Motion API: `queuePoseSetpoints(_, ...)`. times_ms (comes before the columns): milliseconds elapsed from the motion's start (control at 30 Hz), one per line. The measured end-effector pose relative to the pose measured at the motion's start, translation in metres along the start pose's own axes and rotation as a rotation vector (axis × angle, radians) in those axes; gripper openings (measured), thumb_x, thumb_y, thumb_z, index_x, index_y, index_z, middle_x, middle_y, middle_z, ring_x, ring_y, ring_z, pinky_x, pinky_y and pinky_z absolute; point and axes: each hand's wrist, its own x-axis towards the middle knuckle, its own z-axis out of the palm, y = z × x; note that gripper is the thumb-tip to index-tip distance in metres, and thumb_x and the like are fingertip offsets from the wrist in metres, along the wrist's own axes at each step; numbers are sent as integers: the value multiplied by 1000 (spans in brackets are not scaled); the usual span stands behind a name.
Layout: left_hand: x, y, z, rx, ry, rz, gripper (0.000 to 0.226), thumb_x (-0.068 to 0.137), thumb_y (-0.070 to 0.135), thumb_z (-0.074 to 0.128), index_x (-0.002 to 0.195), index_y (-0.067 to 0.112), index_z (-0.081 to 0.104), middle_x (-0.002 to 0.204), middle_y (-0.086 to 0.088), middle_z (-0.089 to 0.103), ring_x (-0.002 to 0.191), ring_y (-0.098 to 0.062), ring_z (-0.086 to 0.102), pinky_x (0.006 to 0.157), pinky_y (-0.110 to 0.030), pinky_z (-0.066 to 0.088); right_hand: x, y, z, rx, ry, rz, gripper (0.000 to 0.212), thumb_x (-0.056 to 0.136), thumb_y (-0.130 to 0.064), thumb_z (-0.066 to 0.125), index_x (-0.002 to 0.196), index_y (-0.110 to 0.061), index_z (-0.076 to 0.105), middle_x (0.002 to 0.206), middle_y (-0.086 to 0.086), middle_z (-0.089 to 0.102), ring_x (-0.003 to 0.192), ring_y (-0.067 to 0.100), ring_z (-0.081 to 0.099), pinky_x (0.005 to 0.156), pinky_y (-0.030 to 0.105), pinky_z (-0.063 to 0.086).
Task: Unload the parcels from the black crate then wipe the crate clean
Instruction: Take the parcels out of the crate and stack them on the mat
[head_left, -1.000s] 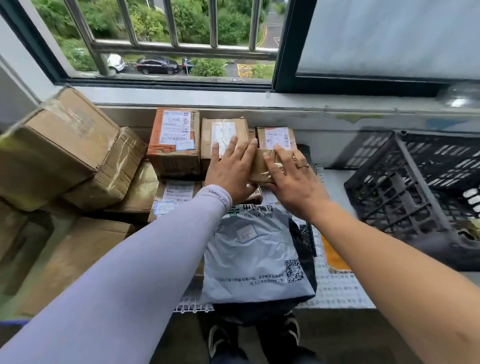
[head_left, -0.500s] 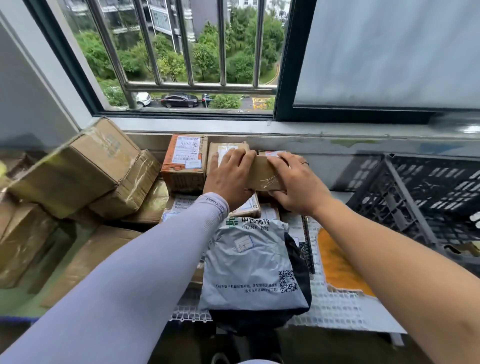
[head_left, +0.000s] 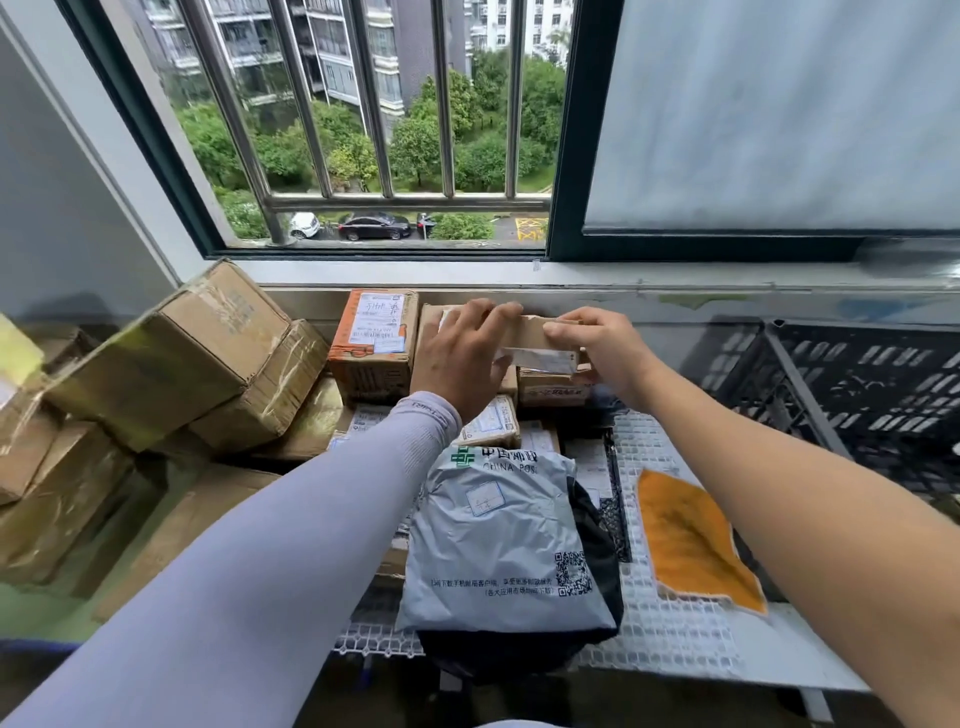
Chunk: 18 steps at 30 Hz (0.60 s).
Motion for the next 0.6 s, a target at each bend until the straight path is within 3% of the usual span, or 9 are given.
queuePoseSetpoints(100,5,3,-4,-332,-42,-150,61,82,18,82,138,19,58,131,-8,60,111,-24,57,92,-30,44,-2,3,-2,105,-8,71,43,76,-41,75,106,-10,74,93,11,67,84,29,59,69,40,45)
queuePoseSetpoints(233,12,6,-9,-426,-70,-194,58,82,14,83,135,17,61,131,-8,61,107,-13,48,90,-12,30,-3,2,-4,191,-12,131,25,91,-32,66,107,-14,72,98,11,65,92,30,62,77,44,49)
queuePoseSetpoints(400,18,6,-7,-448,-79,-215,54,86,19,81,135,21,61,127,-5,63,101,-11,47,87,-19,36,-7,0,-8,260,-34,166,44,102,-45,50,127,-12,61,123,19,62,113,34,62,85,45,54)
queuePoseSetpoints(467,20,6,-7,-462,-68,-228,52,87,21,80,135,20,60,124,-6,63,100,-12,49,89,-25,43,-9,-2,-7,289,-39,155,38,103,-45,46,123,-18,64,123,16,65,113,34,63,84,43,53)
queuePoseSetpoints(600,21,8,-4,-471,-40,-237,49,92,25,76,137,19,58,123,-5,62,100,-11,49,85,-20,37,-9,-4,-8,325,-14,153,41,103,-49,48,124,-18,65,116,16,69,116,37,64,100,48,51)
